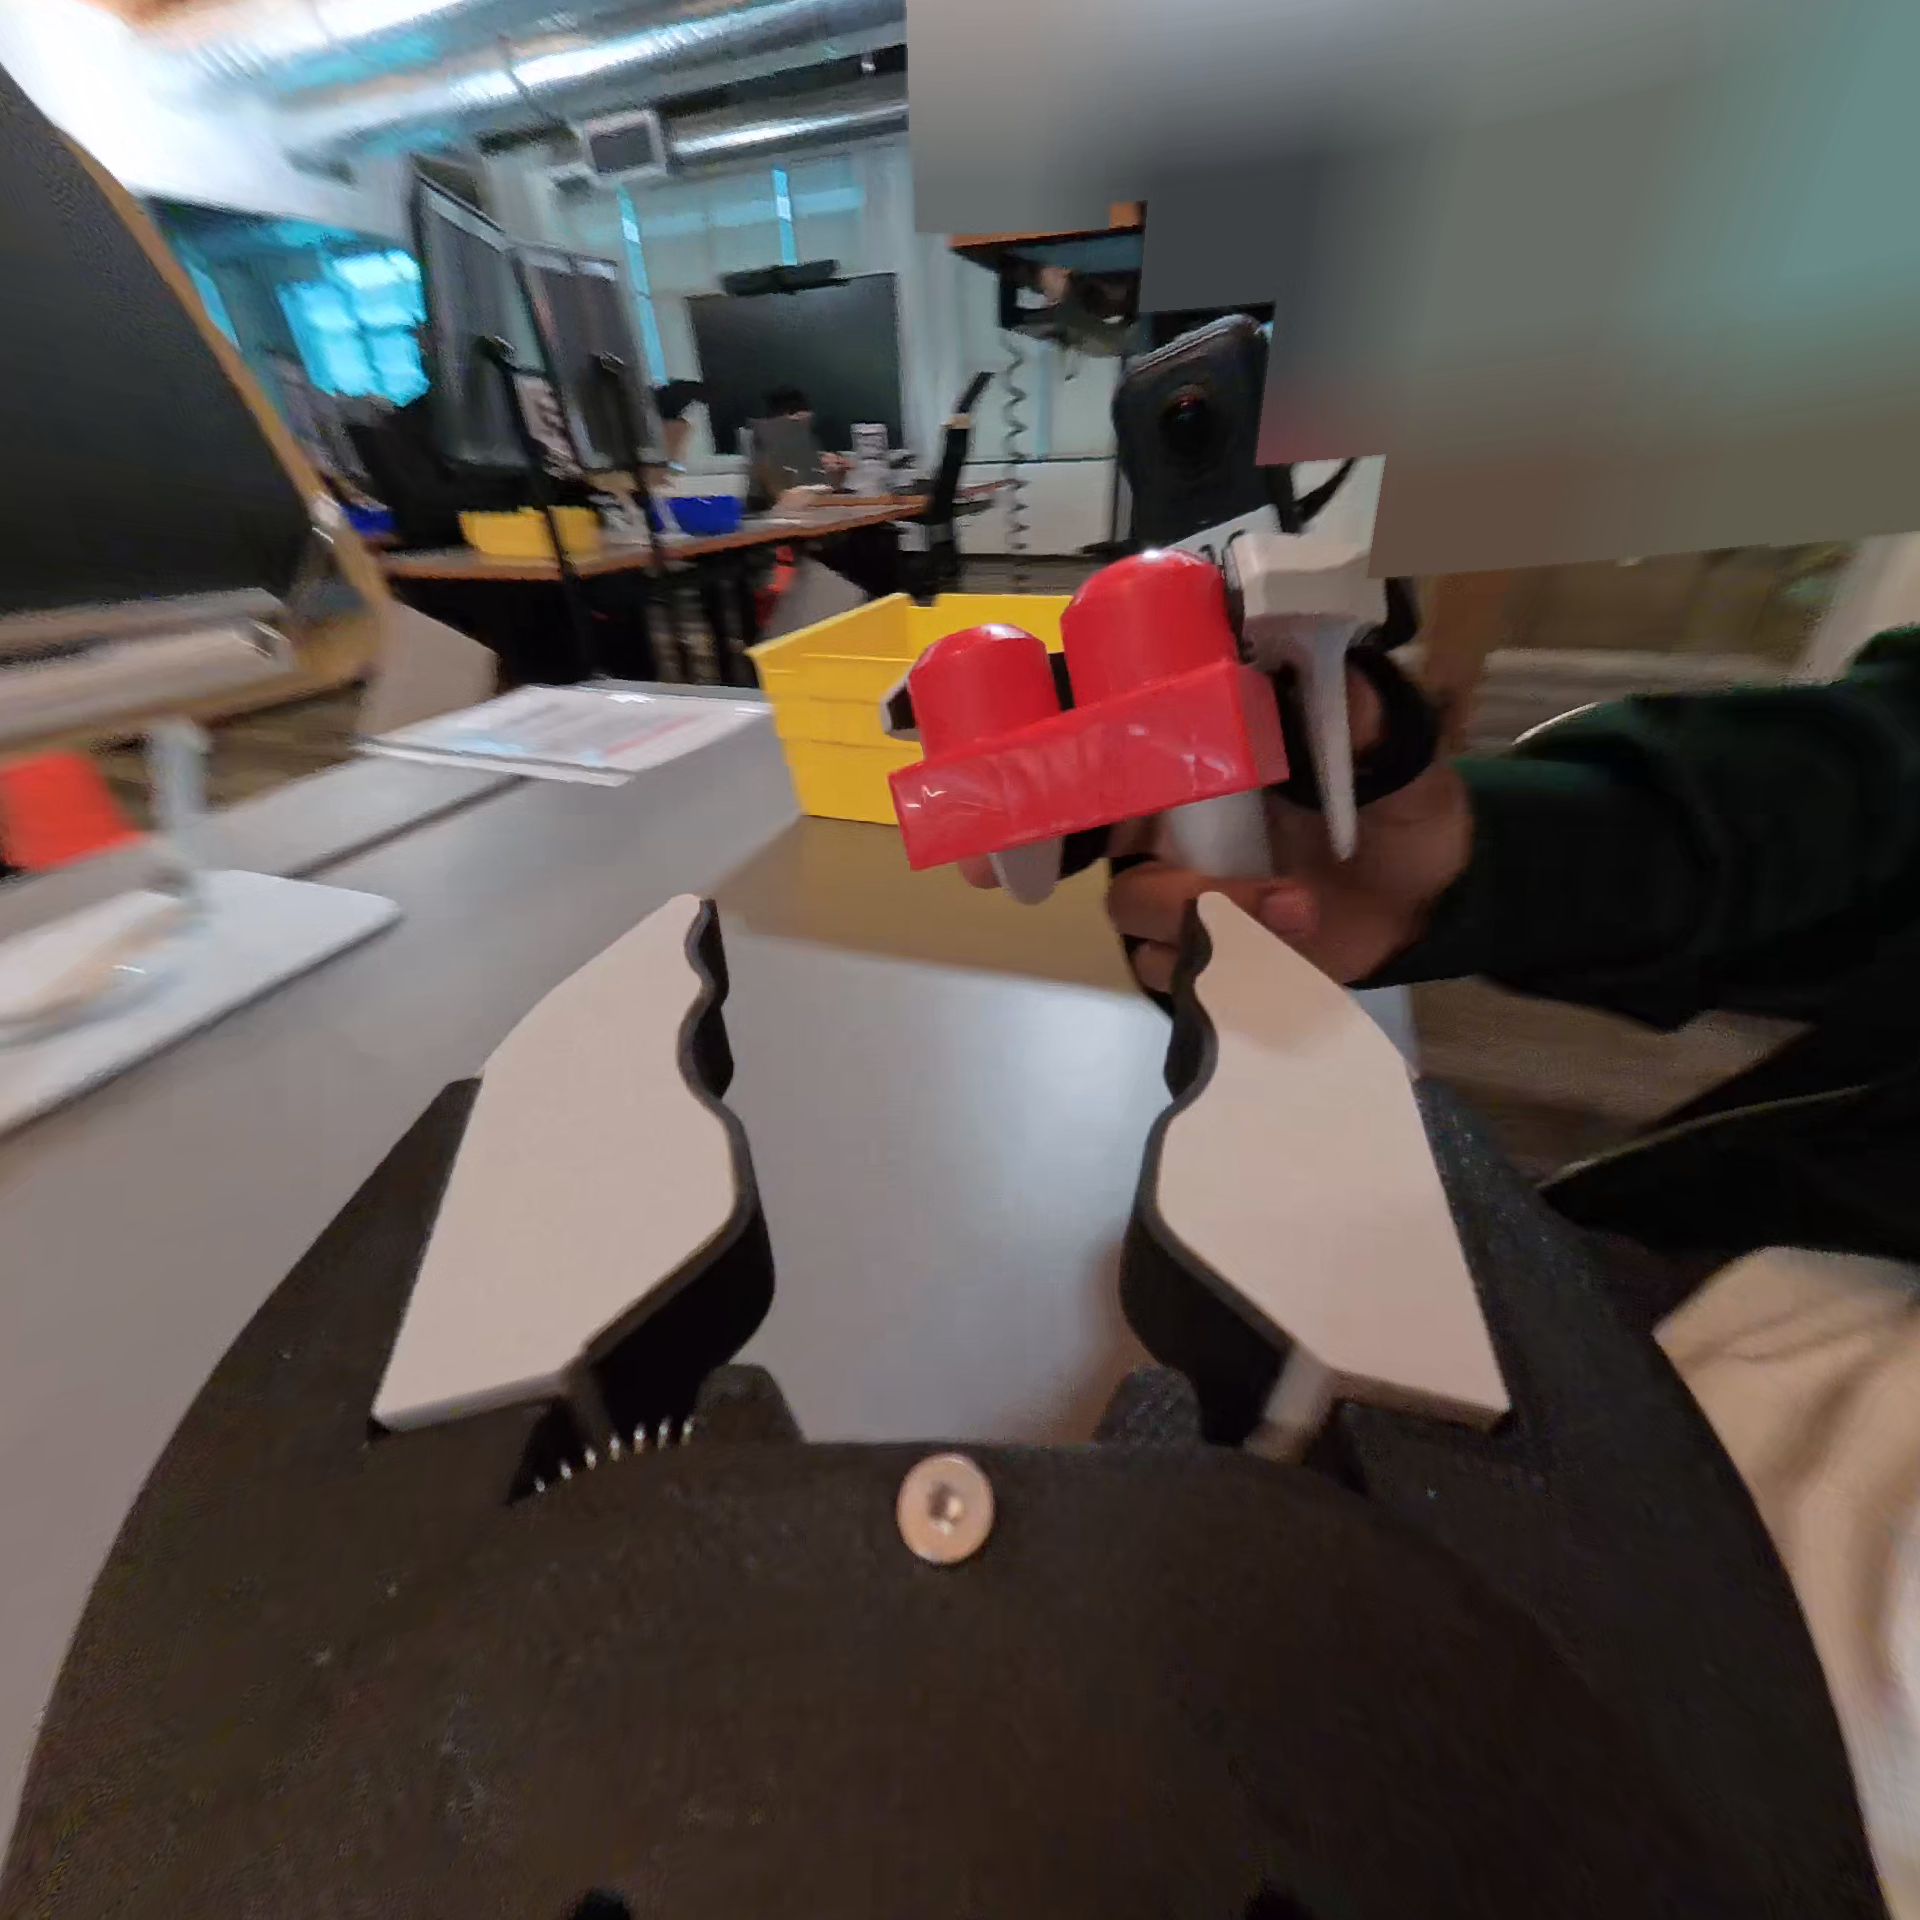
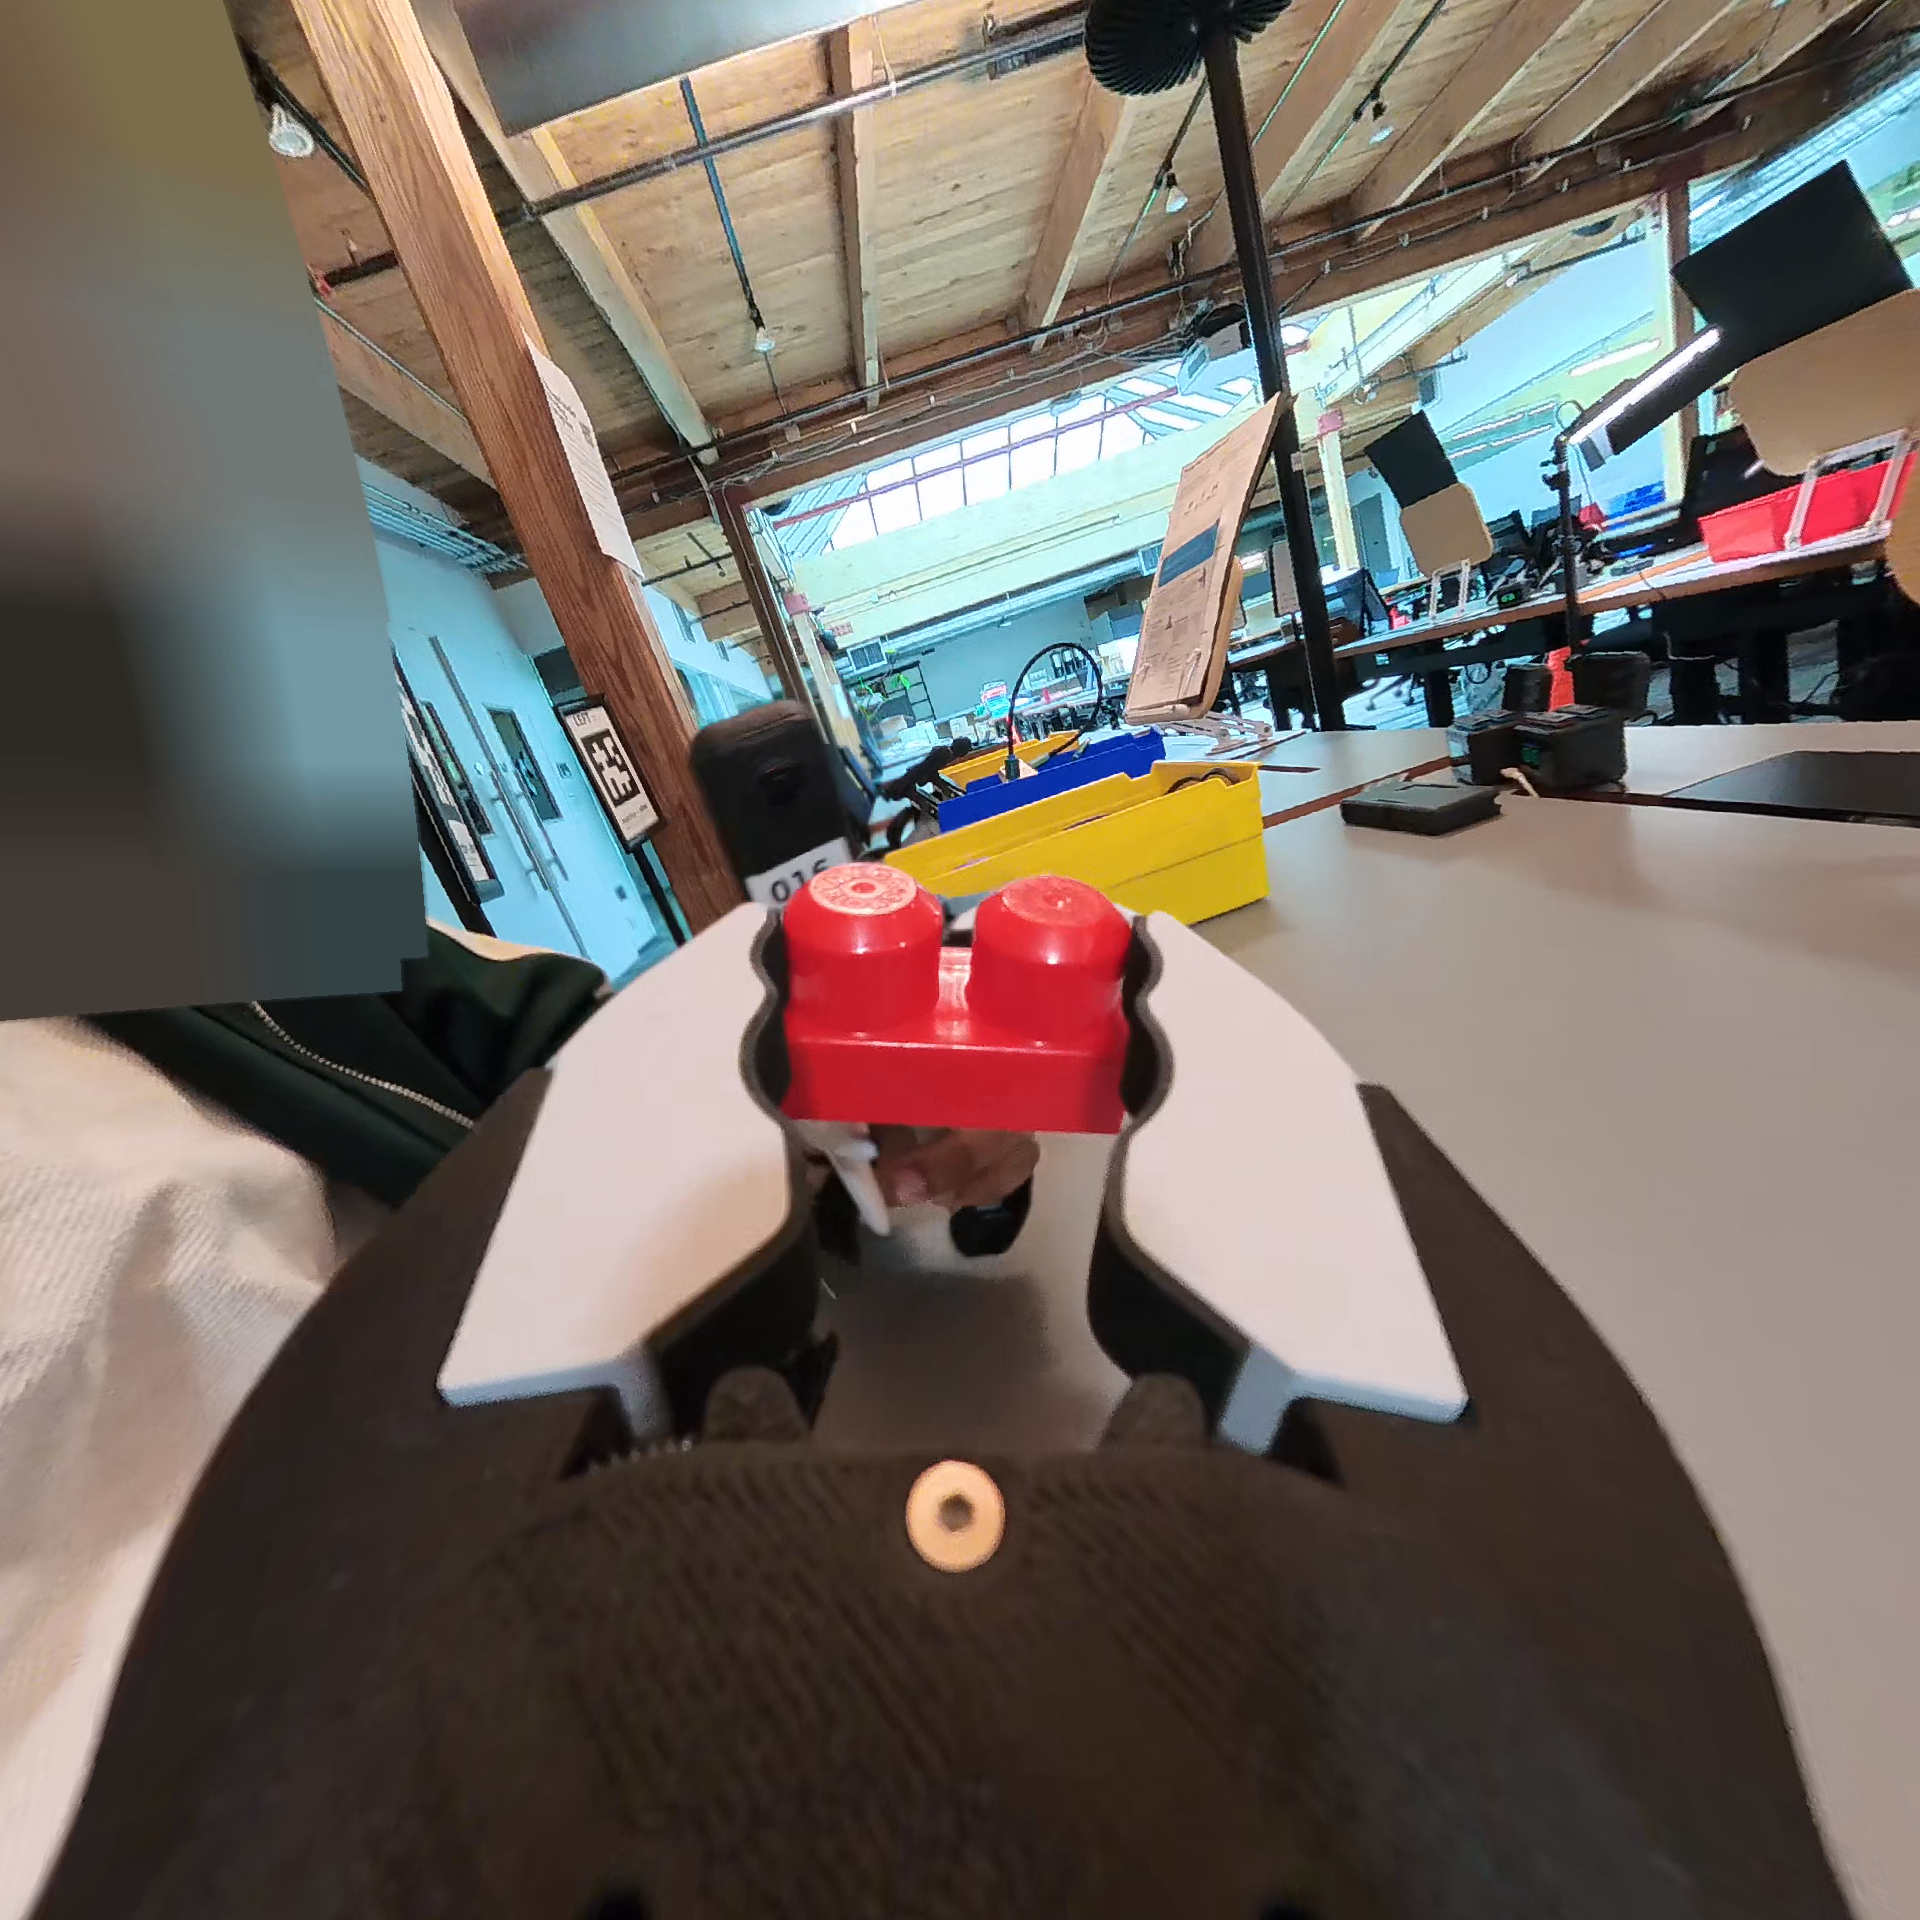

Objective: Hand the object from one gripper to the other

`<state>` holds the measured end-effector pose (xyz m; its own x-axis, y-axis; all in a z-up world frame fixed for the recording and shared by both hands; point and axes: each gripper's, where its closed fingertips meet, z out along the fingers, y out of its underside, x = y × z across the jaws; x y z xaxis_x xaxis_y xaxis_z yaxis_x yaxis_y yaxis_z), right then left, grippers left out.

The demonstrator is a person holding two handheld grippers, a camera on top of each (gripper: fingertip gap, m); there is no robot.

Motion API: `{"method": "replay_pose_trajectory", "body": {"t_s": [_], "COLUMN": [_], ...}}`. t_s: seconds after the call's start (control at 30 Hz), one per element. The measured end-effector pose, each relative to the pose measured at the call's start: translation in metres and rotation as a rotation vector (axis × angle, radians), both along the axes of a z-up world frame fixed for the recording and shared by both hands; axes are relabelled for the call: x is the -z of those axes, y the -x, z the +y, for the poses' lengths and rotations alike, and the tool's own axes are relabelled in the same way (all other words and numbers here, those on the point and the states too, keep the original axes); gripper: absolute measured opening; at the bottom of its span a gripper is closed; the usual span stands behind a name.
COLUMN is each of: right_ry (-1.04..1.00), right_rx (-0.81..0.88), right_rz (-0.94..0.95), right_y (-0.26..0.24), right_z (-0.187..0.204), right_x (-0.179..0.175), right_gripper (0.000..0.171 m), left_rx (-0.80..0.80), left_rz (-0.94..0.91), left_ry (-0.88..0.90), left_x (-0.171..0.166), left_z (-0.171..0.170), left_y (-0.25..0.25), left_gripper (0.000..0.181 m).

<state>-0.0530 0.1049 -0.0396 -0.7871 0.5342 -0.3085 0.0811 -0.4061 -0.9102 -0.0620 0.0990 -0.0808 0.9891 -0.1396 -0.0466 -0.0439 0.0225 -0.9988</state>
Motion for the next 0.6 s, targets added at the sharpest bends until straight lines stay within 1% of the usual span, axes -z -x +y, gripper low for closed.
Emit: {"method": "replay_pose_trajectory", "body": {"t_s": [0.1, 0.17, 0.2, 0.27, 0.33, 0.43, 0.5, 0.6], "right_ry": [0.076, 0.131, 0.15, 0.165, 0.161, 0.144, 0.133, 0.116], "right_rx": [0.0, -0.015, -0.03, -0.056, -0.069, -0.064, -0.058, -0.052], "right_rz": [-0.028, -0.046, -0.049, -0.034, -0.014, 0.019, 0.043, 0.092], "right_y": [0.002, 0.003, 0.002, -0.001, -0.004, -0.007, -0.009, -0.014], "right_z": [0.0, 0.0, -0.001, -0.002, -0.001, 0.0, 0.001, -0.001], "right_x": [-0.003, -0.004, -0.005, -0.008, -0.011, -0.015, -0.017, -0.023], "right_gripper": [0.063, 0.063, 0.063, 0.063, 0.063, 0.064, 0.063, 0.063], "left_rx": [-0.075, -0.062, -0.044, 0.022, 0.117, 0.316, 0.48, 0.743], "left_rz": [0.153, 0.212, 0.219, 0.164, 0.024, -0.27, -0.499, -0.912], "left_ry": [-0.035, -0.049, -0.046, -0.027, 0.01, 0.057, 0.071, 0.065], "left_x": [-0.007, -0.009, -0.007, -0.002, 0.003, 0.004, -0.001, -0.017], "left_z": [-0.003, -0.004, -0.004, -0.002, 0.0, -0.002, -0.007, -0.015], "left_y": [-0.001, -0.009, -0.013, -0.02, -0.026, -0.037, -0.046, -0.052], "left_gripper": [0.075, 0.066, 0.061, 0.062, 0.064, 0.061, 0.06, 0.064]}}
